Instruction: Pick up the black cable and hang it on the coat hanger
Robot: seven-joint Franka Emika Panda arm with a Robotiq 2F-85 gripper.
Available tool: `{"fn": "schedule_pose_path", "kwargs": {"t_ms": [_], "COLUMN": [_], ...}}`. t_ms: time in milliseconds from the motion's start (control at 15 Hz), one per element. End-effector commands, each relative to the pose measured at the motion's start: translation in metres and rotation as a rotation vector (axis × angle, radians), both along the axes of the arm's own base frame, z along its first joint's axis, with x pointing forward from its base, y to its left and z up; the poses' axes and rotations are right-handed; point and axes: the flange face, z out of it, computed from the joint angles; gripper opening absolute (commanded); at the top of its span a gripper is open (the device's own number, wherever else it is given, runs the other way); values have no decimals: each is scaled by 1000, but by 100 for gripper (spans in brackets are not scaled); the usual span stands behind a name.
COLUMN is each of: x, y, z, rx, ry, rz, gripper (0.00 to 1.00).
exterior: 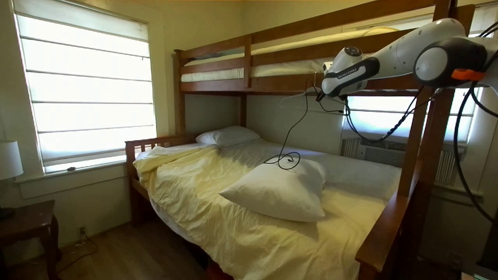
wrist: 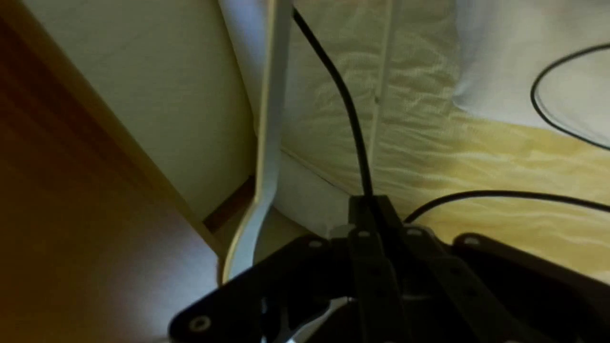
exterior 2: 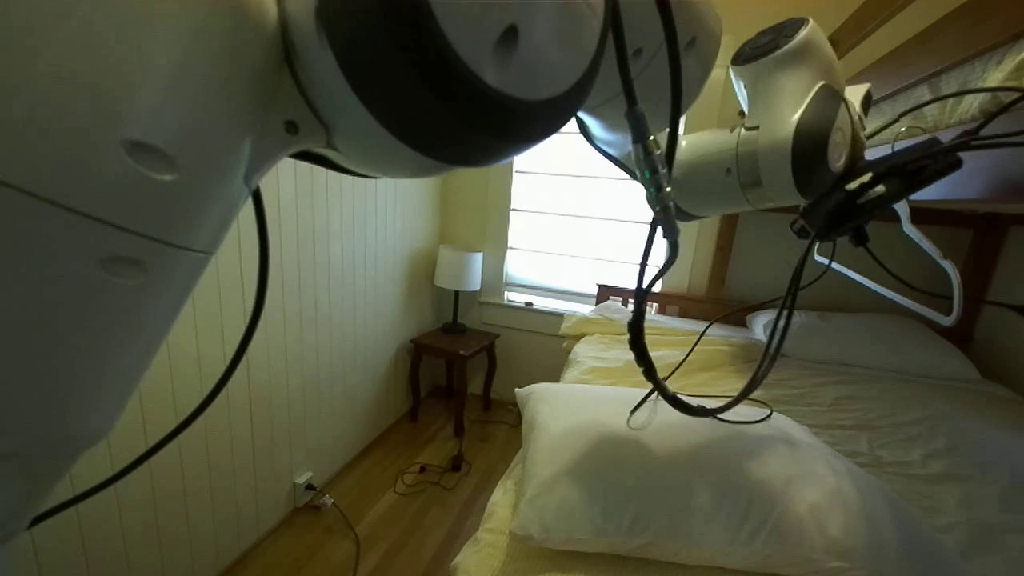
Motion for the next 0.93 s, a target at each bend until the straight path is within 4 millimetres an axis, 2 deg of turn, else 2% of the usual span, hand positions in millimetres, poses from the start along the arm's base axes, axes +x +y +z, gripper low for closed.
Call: {"fn": "schedule_pose_path", "kwargs": {"t_ms": [0, 133, 467, 667, 867], "x": [-15, -23, -18, -14, 5], "y": [-34, -48, -42, -28, -4], "z": [3, 7, 5, 2, -4], "rx": [-158, -171, -117, -67, -16], "ry": [66, 65, 65, 39, 20], "rz": [-70, -102, -117, -28, 30], "gripper": [1, 1, 1, 1, 1]}}
